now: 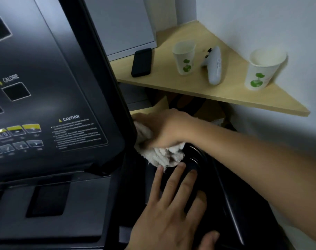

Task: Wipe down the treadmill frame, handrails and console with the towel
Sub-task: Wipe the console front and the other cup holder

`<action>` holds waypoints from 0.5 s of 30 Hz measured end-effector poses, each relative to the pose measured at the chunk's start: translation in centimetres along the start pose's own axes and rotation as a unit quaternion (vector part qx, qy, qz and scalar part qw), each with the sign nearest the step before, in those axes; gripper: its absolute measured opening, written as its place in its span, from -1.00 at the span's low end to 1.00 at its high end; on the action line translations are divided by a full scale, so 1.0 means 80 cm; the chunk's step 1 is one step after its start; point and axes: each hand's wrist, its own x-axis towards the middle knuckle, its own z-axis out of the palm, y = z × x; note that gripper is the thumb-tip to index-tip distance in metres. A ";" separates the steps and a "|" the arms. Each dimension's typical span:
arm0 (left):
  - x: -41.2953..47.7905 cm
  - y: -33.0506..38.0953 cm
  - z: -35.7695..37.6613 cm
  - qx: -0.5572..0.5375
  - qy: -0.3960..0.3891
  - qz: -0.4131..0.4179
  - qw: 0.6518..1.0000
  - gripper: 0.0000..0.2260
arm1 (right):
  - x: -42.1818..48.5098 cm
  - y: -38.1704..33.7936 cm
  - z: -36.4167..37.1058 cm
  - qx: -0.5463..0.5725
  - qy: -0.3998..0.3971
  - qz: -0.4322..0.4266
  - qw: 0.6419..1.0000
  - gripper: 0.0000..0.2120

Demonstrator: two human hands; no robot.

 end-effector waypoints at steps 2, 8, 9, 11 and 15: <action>-0.002 0.002 -0.001 -0.007 -0.001 -0.011 1.000 -0.52 | 0.022 0.009 -0.019 0.143 -0.127 0.021 0.981 -0.44; -0.005 -0.005 -0.009 -0.082 0.054 -0.046 0.994 -0.61 | 0.033 0.018 -0.017 0.262 -0.178 0.069 0.946 -0.42; -0.007 -0.005 -0.010 -0.095 0.066 -0.053 0.992 -0.62 | 0.027 0.014 -0.017 0.231 -0.147 0.069 0.959 -0.51; -0.012 -0.003 -0.012 -0.105 0.071 -0.069 0.990 -0.63 | 0.003 0.002 -0.015 0.117 -0.049 0.075 0.989 -0.66; -0.013 0.002 -0.013 -0.085 0.047 -0.092 0.991 -0.59 | -0.054 -0.021 0.017 -0.178 0.073 0.058 0.980 -0.28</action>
